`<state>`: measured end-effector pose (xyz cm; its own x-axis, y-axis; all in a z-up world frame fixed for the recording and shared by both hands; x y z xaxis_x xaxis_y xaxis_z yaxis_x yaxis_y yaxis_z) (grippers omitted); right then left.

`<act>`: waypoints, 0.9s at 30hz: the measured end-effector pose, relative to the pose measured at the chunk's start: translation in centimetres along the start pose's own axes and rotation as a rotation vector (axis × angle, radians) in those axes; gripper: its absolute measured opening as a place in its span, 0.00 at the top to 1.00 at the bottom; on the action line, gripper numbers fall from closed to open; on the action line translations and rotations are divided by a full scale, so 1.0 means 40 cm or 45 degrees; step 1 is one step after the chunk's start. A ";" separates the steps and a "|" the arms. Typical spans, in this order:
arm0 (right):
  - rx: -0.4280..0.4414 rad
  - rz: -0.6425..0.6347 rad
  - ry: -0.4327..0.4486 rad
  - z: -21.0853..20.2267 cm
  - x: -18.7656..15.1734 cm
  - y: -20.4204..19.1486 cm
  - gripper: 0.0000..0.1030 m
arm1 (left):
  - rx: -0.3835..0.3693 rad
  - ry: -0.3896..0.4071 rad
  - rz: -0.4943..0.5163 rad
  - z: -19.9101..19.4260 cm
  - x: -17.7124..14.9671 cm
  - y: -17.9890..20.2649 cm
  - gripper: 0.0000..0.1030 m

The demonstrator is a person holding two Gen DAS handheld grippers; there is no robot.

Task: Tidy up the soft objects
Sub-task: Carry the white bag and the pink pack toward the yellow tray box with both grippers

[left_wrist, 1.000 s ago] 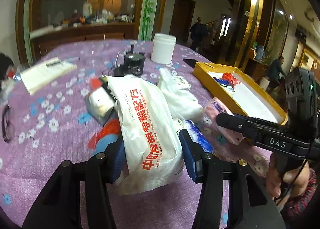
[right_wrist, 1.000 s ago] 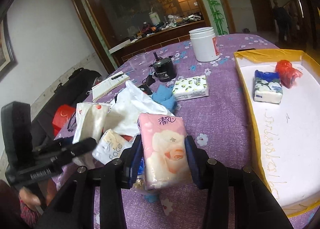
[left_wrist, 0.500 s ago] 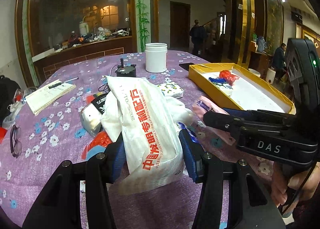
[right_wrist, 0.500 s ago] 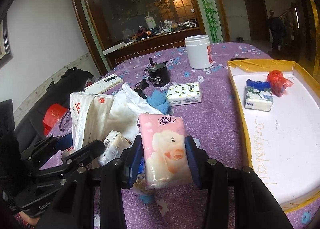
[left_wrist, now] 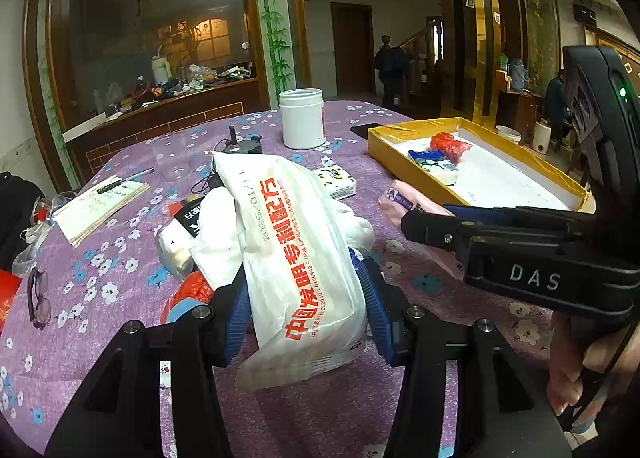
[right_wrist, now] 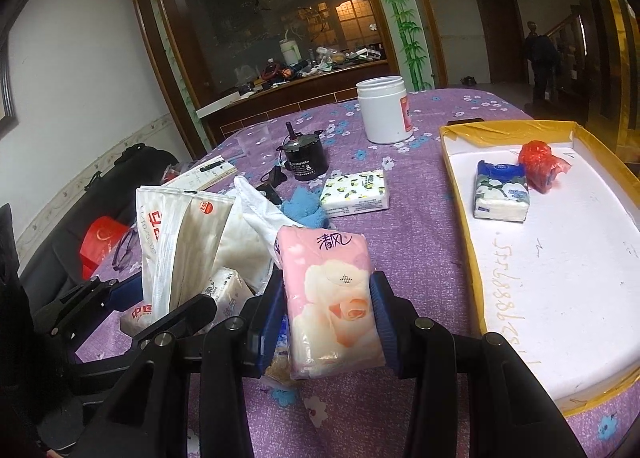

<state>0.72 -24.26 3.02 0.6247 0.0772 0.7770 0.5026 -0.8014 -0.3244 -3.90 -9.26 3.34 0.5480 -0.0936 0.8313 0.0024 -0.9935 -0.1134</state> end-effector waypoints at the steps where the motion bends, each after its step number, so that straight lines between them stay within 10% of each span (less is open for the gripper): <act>1: 0.001 0.003 0.003 -0.004 0.002 0.002 0.58 | -0.001 0.000 0.004 0.000 0.001 0.002 0.52; 27: 0.010 0.079 0.079 -0.086 0.034 0.050 0.58 | -0.010 0.054 0.109 -0.011 0.054 0.073 0.52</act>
<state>0.51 -27.82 5.29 0.6167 -0.0093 0.7872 0.4691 -0.7987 -0.3769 -3.08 -12.38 5.04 0.5101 -0.1808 0.8409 -0.0497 -0.9822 -0.1811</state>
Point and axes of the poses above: each gripper's, at about its wrist camera, not at the fingertips, and z roughly the way its jaws point, y to its right, x to its top, the point moved 2 cm from there along z, roughly the way its jaws point, and after that the axes turned 4 degrees about x, right-handed, at the moved point
